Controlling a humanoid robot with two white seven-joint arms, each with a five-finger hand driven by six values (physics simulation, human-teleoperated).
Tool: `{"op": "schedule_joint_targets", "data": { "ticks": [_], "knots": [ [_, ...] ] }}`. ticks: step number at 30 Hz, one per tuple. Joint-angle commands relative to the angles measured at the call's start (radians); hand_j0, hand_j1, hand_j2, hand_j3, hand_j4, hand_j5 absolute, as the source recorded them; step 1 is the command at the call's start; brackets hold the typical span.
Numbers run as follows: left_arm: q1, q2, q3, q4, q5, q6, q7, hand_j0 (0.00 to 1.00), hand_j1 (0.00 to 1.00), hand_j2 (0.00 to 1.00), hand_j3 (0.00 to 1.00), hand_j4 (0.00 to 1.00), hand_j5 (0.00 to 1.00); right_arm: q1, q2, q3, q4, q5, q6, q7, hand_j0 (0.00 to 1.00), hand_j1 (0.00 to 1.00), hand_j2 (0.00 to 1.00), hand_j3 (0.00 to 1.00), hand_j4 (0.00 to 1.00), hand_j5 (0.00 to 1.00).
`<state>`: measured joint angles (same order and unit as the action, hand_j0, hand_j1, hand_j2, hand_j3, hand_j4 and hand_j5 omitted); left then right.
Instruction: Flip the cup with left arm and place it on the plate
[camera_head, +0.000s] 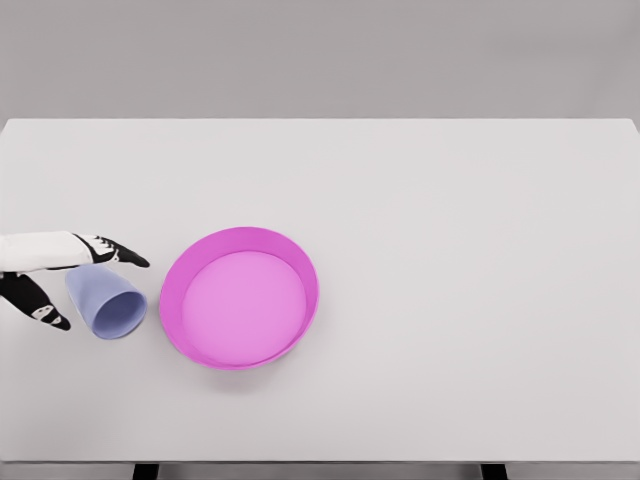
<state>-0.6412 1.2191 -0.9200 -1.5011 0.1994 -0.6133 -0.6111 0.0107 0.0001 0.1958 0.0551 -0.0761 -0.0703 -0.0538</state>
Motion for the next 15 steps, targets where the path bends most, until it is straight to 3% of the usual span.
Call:
{"op": "schedule_joint_targets", "data": {
  "ticks": [1, 14, 15],
  "knots": [
    [0.0, -0.009, 0.004, 0.004, -0.002, 0.002, 0.0, 1.0, 1.0, 1.0, 1.0, 1.0, 1.0, 0.0, 0.0, 0.001, 0.0, -0.001, 0.0, 0.0, 1.0, 1.0, 1.0, 1.0, 1.0, 1.0],
    [0.003, -0.049, -0.008, 0.038, -0.035, 0.002, 0.0, 1.0, 1.0, 1.0, 1.0, 1.0, 1.0, 0.0, 0.0, -0.001, 0.0, 0.001, 0.0, 0.0, 1.0, 1.0, 1.0, 1.0, 1.0, 1.0],
    [0.031, -0.052, 0.006, 0.038, -0.052, 0.002, 0.0, 1.0, 1.0, 1.0, 1.0, 1.0, 1.0, 0.0, 0.0, -0.001, 0.0, -0.001, 0.0, 0.0, 1.0, 1.0, 1.0, 1.0, 1.0, 1.0]
  ]
}}
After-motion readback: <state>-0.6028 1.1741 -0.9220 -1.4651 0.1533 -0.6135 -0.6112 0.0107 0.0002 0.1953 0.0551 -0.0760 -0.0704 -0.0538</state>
